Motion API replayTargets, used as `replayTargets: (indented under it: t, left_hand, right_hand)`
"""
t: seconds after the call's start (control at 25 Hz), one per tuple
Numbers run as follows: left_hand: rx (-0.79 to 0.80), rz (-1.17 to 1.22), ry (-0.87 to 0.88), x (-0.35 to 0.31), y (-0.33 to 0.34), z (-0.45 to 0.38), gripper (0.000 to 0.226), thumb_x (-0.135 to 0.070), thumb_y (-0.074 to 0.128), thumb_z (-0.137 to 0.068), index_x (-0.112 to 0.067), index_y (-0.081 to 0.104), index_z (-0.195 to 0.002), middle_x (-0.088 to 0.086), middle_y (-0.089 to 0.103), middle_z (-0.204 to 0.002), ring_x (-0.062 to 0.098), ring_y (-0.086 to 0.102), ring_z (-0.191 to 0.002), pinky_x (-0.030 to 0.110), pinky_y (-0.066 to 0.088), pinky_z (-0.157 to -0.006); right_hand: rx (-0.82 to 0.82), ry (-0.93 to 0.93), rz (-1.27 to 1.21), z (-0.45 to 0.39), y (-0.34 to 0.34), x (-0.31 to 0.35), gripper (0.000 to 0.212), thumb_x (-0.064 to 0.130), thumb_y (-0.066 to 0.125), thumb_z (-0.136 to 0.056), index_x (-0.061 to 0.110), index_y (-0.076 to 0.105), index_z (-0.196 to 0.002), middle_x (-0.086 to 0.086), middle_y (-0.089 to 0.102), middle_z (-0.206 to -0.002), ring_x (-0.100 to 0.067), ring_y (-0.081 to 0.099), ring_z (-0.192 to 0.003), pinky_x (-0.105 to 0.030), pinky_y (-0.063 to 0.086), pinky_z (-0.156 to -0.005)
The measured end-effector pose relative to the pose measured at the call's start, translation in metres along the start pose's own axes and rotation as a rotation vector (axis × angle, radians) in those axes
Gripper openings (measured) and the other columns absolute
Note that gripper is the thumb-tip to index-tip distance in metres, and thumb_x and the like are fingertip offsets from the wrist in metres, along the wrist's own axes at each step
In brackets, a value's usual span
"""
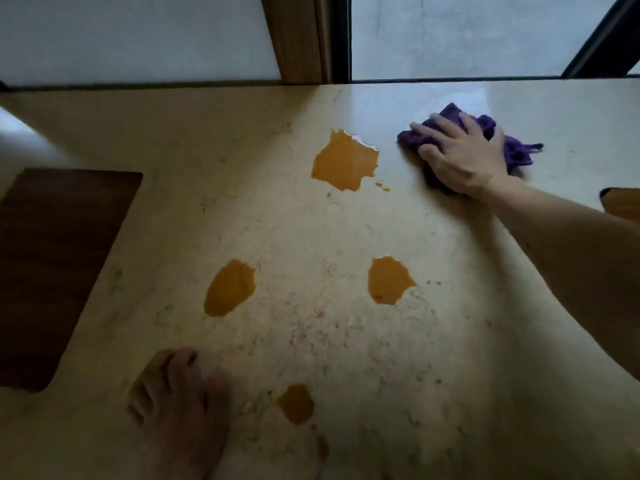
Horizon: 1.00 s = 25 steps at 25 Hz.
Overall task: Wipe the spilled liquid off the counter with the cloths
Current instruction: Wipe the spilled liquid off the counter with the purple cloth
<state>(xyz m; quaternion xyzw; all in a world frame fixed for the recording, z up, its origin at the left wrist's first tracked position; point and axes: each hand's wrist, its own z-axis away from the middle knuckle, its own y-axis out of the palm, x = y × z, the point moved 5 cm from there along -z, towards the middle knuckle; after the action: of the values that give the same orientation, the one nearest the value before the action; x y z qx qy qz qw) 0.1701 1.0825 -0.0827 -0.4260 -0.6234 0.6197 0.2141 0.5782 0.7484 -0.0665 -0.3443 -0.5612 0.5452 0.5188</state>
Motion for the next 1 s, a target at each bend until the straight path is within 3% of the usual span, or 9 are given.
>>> replayTargets:
  t: [0.2,0.36,0.52,0.68,0.8,1.0]
  left_hand:
    - [0.045,-0.007,-0.011,-0.007,-0.007,0.006,0.053,-0.048,0.039,-0.077,-0.011,0.048,-0.114,0.017,0.040,-0.124,0.041,0.039,-0.110,0.056,0.031,-0.094]
    - [0.033,0.018,0.044,-0.006,-0.008,0.008,0.050,-0.048,0.040,-0.080,-0.011,0.048,-0.112,0.019,0.041,-0.120,0.042,0.040,-0.106,0.055,0.032,-0.094]
    - [0.032,0.045,0.052,-0.007,-0.007,0.006,0.052,-0.049,0.040,-0.082,-0.006,0.049,-0.109,0.023,0.044,-0.119,0.042,0.042,-0.107,0.055,0.033,-0.097]
    - [0.033,0.063,0.112,-0.008,-0.010,0.011,0.054,-0.047,0.042,-0.083,0.000,0.047,-0.110,0.026,0.043,-0.123,0.043,0.041,-0.111,0.055,0.028,-0.100]
    - [0.098,0.037,0.169,-0.005,-0.012,0.012,0.057,-0.050,0.038,-0.081,-0.002,0.047,-0.111,0.024,0.043,-0.121,0.042,0.041,-0.110,0.053,0.029,-0.100]
    - [0.108,0.184,0.281,-0.005,-0.020,-0.027,0.052,-0.047,0.041,-0.084,-0.011,0.047,-0.120,0.015,0.038,-0.132,0.037,0.036,-0.117,0.049,0.027,-0.103]
  right_hand:
    - [0.032,-0.126,0.032,0.127,0.024,0.035,0.051,0.062,0.012,-0.094,0.059,0.012,-0.146,0.018,0.011,-0.162,-0.020,0.001,-0.150,-0.065,-0.001,-0.114]
    - [0.005,-0.156,0.076,0.283,0.050,0.063,0.051,0.061,0.012,-0.096,0.058,0.015,-0.147,0.015,0.017,-0.161,-0.024,0.006,-0.150,-0.067,0.007,-0.113]
    - [0.043,0.101,0.056,0.428,0.074,0.057,0.053,0.067,0.000,-0.091,0.063,-0.001,-0.144,0.019,-0.001,-0.162,-0.017,-0.011,-0.149,-0.060,-0.004,-0.115]
    - [-0.021,0.415,-0.024,0.547,0.090,0.083,0.058,0.064,0.003,-0.091,0.056,0.008,-0.148,0.014,0.004,-0.162,-0.021,-0.004,-0.150,-0.063,-0.002,-0.115]
    - [-0.015,0.497,-0.052,0.574,0.108,0.126,0.057,0.061,0.007,-0.093,0.053,0.013,-0.148,0.010,0.011,-0.162,-0.027,0.003,-0.150,-0.068,0.002,-0.113]
    - [-0.015,0.432,0.055,0.539,0.121,0.175,0.057,0.056,0.025,-0.093,0.045,0.029,-0.148,0.001,0.032,-0.157,-0.038,0.022,-0.144,-0.075,0.015,-0.103]
